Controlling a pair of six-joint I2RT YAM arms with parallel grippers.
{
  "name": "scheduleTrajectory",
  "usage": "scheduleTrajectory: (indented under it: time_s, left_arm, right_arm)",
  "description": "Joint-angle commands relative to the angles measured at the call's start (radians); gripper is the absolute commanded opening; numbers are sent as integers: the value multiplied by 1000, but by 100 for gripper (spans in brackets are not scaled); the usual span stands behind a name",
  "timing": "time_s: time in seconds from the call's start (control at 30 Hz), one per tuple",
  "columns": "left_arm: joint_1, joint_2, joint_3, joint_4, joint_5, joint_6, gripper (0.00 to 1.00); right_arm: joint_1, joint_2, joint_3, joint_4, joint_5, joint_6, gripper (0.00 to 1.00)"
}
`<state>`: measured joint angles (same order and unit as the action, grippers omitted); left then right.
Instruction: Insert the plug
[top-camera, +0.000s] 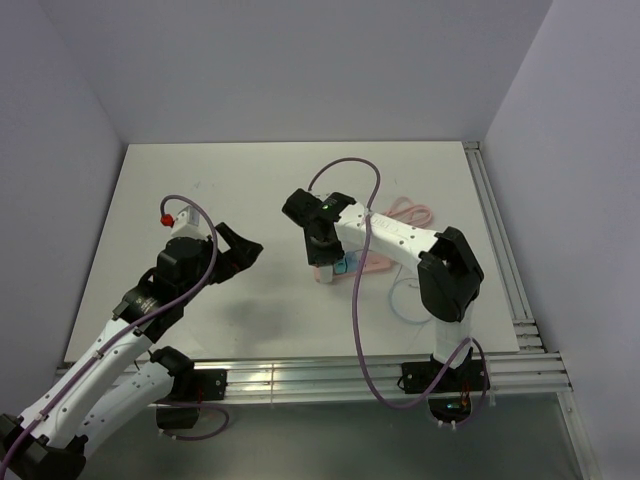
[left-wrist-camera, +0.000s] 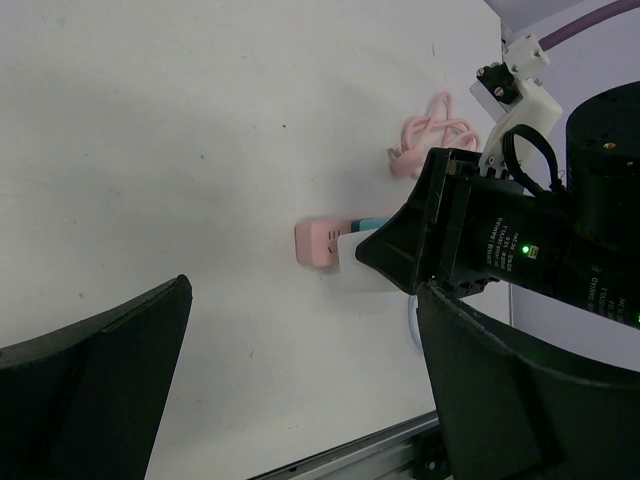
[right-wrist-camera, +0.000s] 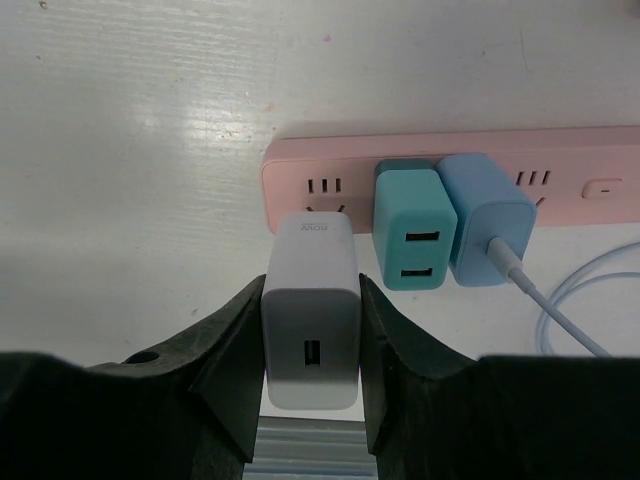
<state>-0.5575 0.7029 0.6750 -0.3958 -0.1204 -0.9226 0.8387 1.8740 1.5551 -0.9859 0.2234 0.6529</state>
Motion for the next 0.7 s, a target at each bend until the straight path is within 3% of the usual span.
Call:
scheduleTrajectory:
  time_s: [0.0,0.67]
  left_arm:
    - [5,-3,14,15,21,22,99]
    - [4,0,21,17,27,30,99]
  right_arm:
    - [-15,-52,33,27,11,-6,0]
    - [-79,-29,-13,67,-64,-26,0]
